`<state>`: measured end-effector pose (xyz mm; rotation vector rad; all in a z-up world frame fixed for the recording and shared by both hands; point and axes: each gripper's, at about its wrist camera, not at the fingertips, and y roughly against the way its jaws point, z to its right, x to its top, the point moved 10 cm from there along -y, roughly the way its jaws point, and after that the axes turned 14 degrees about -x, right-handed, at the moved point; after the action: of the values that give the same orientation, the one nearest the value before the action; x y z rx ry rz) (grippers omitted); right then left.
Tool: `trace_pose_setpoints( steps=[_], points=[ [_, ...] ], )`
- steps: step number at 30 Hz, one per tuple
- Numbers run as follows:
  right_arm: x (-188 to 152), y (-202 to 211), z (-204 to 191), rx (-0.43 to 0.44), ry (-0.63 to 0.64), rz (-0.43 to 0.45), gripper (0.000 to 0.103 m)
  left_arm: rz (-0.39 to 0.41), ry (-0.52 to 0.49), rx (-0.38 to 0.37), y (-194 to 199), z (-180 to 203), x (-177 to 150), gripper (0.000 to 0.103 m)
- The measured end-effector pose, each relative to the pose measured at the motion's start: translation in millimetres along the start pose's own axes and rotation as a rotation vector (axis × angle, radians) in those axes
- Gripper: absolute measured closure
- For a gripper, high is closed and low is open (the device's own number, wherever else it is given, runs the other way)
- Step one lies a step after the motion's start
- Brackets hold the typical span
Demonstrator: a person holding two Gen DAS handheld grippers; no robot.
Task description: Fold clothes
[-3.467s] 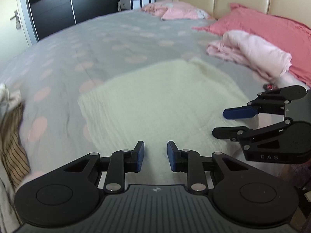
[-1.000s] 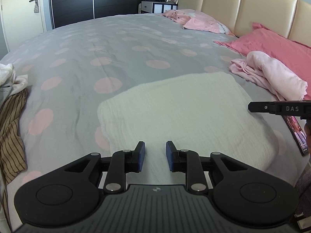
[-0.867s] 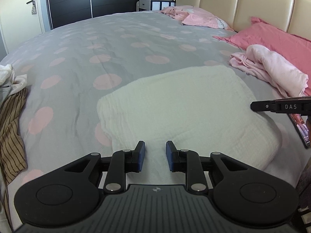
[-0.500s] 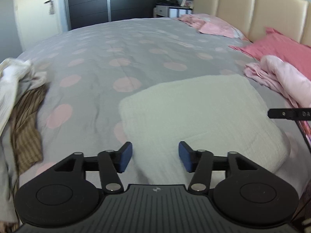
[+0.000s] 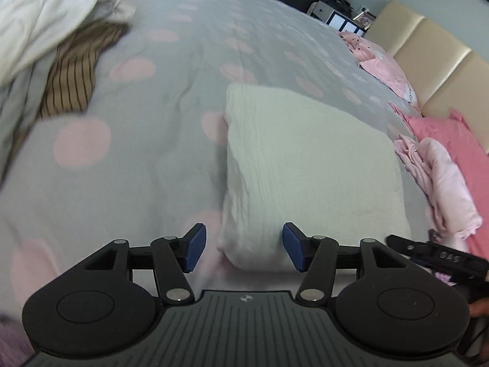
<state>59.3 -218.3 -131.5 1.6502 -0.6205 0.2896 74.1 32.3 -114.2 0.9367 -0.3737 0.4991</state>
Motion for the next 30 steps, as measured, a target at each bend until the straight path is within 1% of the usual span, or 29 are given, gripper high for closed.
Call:
trace_pose_setpoints(
  steps=[3, 4, 5, 6, 7, 8, 9, 10, 11, 12, 14, 15, 18, 19, 24, 25, 29, 30],
  points=[
    [-6, -4, 2, 0.013, -0.046, -0.026, 0.039, -0.060, 0.052, -0.046, -15, 4, -16, 0.050],
    [-7, -4, 1, 0.016, -0.053, -0.029, 0.039, -0.077, 0.063, -0.074, -20, 7, -19, 0.053],
    [-8, -4, 0, 0.023, -0.051, -0.031, 0.043, -0.078, 0.073, -0.088, -24, 8, -20, 0.054],
    [-9, -3, -3, 0.035, -0.050, -0.036, 0.052, -0.078, 0.083, -0.101, -27, 9, -20, 0.054],
    [-11, -3, -5, 0.045, -0.053, -0.044, 0.055, -0.075, 0.086, -0.105, -30, 9, -20, 0.056],
    [-13, -4, -7, 0.051, -0.055, -0.052, 0.060, -0.071, 0.088, -0.109, -33, 8, -19, 0.061],
    [-15, -3, -9, 0.055, -0.051, -0.057, 0.066, -0.069, 0.089, -0.113, -34, 8, -19, 0.063],
    [-17, -2, -11, 0.060, -0.047, -0.058, 0.067, -0.067, 0.089, -0.117, -35, 8, -18, 0.069],
    [-18, -1, -13, 0.065, -0.045, -0.057, 0.071, -0.058, 0.081, -0.116, -33, 8, -16, 0.074],
    [-19, 2, -16, 0.074, -0.047, -0.058, 0.073, -0.050, 0.073, -0.115, -31, 8, -13, 0.076],
    [-21, 8, -22, 0.101, -0.056, -0.063, 0.075, -0.029, 0.057, -0.107, -26, 8, -7, 0.080],
    [-22, 11, -26, 0.115, -0.061, -0.066, 0.076, -0.017, 0.048, -0.100, -23, 8, -4, 0.081],
    [-33, 18, -40, 0.158, -0.085, -0.096, 0.076, 0.020, 0.027, -0.056, -12, 4, 5, 0.085],
    [-38, 20, -46, 0.171, -0.091, -0.108, 0.076, 0.034, 0.026, -0.039, -8, 0, 9, 0.086],
    [-62, 32, -73, 0.227, -0.098, -0.176, 0.076, 0.055, 0.012, 0.063, 7, -13, 15, 0.092],
    [-65, 32, -77, 0.228, -0.091, -0.185, 0.076, 0.053, 0.019, 0.077, 11, -19, 14, 0.093],
    [-70, 25, -77, 0.202, -0.072, -0.213, 0.075, 0.041, 0.048, 0.084, 14, -26, 9, 0.093],
    [-71, 24, -75, 0.196, -0.074, -0.219, 0.072, 0.038, 0.054, 0.085, 15, -27, 7, 0.093]
  ],
)
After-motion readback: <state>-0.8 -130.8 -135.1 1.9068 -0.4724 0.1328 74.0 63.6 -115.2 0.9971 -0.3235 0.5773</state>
